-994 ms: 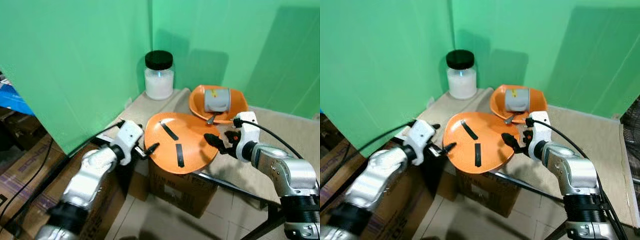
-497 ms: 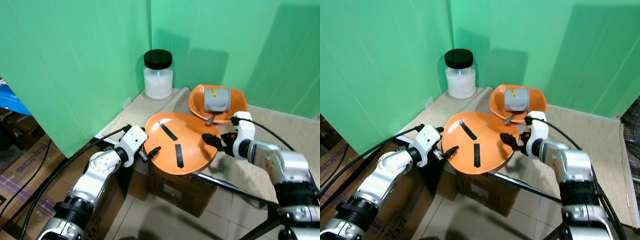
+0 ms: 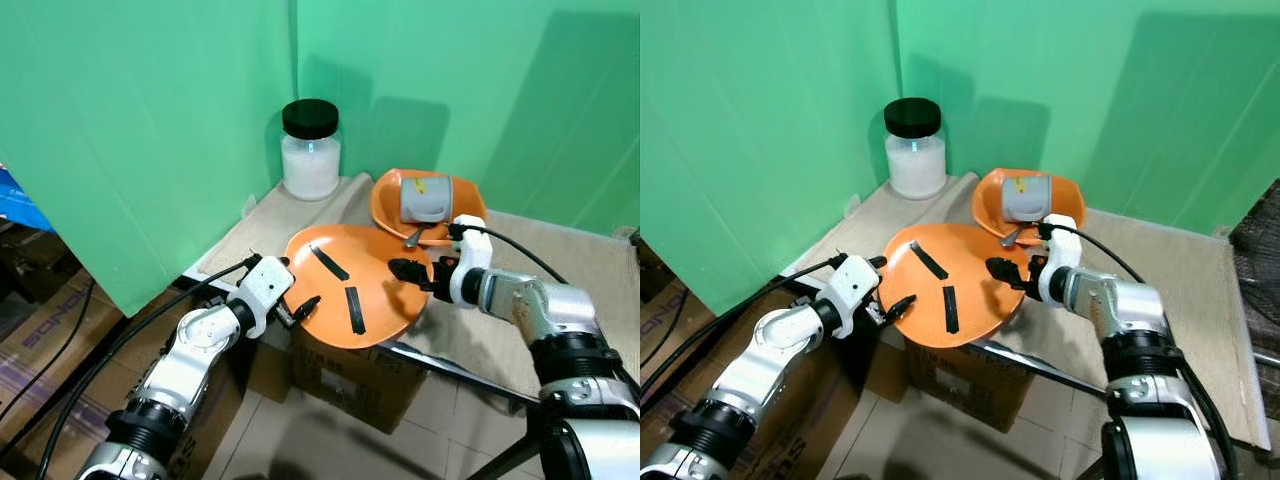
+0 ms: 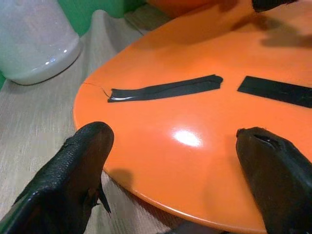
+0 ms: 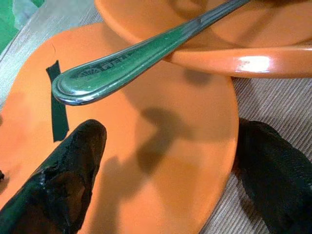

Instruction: Setting the table

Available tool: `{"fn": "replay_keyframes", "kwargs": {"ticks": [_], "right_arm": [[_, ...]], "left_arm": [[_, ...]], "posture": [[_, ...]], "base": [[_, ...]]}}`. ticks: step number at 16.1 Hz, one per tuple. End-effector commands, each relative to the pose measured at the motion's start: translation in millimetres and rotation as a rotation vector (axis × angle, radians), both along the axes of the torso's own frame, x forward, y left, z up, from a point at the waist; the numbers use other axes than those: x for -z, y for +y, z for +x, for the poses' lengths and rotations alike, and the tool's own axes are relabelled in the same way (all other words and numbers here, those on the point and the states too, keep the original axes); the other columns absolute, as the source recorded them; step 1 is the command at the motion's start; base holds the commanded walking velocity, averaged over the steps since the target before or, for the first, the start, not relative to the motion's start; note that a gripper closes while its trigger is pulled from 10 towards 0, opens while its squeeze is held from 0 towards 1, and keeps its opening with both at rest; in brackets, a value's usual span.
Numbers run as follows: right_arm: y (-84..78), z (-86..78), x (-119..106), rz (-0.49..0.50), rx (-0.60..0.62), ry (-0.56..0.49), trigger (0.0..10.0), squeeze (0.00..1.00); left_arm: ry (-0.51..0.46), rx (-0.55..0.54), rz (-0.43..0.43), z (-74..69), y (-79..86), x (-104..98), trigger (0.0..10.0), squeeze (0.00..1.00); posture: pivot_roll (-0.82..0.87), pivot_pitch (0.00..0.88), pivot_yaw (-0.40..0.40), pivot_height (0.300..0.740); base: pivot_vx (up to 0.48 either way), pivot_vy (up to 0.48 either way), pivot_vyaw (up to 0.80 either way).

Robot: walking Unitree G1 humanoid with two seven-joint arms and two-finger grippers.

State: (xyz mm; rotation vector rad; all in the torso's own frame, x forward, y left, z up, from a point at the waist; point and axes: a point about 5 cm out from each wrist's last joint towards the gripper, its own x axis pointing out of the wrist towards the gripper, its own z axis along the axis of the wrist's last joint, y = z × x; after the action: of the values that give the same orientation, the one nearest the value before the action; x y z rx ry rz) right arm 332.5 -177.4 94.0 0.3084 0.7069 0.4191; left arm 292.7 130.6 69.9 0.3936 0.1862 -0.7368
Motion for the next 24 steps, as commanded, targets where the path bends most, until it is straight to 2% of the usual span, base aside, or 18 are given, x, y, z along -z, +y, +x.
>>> {"fn": "replay_keyframes", "kwargs": {"ticks": [1,5,8,15,19,20,21,22,24], "right_arm": [[7.7,-3.4,12.1,0.003,-0.019,0.056,10.0,0.00],[18.6,-5.1,17.4,0.039,-0.055,0.088,10.0,0.00],[24.4,-5.2,8.7,0.128,-0.079,0.076,10.0,0.00],[16.3,-12.8,-20.0,0.216,-0.167,-0.004,10.0,0.00],[12.7,-16.9,-23.5,0.229,-0.159,-0.010,10.0,0.00],[12.3,-18.6,-23.7,0.231,-0.158,-0.007,8.3,0.00],[12.5,-22.3,-24.0,0.242,-0.159,0.002,3.5,0.00],[13.3,-24.4,-23.8,0.251,-0.161,0.007,3.5,0.00],[16.0,-26.9,-21.5,0.262,-0.163,0.018,0.1,0.00]], "left_arm": [[0.037,0.009,0.027,-6.1,-0.3,10.6,10.0,0.00],[0.031,0.005,0.021,-5.3,-1.7,9.9,10.0,0.00],[0.025,0.002,0.025,-4.5,-1.3,9.2,10.0,0.00],[-0.005,0.000,0.033,2.7,0.1,3.3,10.0,0.00],[-0.035,0.008,0.034,11.5,1.0,-6.3,10.0,0.00],[-0.040,0.007,0.032,13.3,2.5,-8.9,10.0,0.00],[-0.043,0.010,0.023,13.9,3.7,-11.0,10.0,0.00],[-0.044,0.013,0.022,13.8,3.9,-11.5,10.0,0.00],[-0.046,0.014,0.019,14.4,3.9,-12.5,10.0,0.00]], "posture": [[0.03,0.000,0.001,0.740],[0.03,0.000,0.000,0.740],[0.03,0.000,0.004,0.740],[0.02,0.000,0.021,0.740],[0.02,0.000,0.030,0.740],[0.02,0.000,0.037,0.740],[0.02,0.000,0.042,0.740],[0.02,0.000,0.042,0.740],[0.02,0.000,0.045,0.740]], "base": [[0.000,0.000,0.00],[0.000,0.000,0.00],[0.000,0.000,0.00],[0.000,0.000,0.00],[0.000,0.000,0.00],[0.000,0.000,0.00],[0.000,0.000,0.00],[0.000,0.000,0.00],[0.000,0.000,0.00]]}}
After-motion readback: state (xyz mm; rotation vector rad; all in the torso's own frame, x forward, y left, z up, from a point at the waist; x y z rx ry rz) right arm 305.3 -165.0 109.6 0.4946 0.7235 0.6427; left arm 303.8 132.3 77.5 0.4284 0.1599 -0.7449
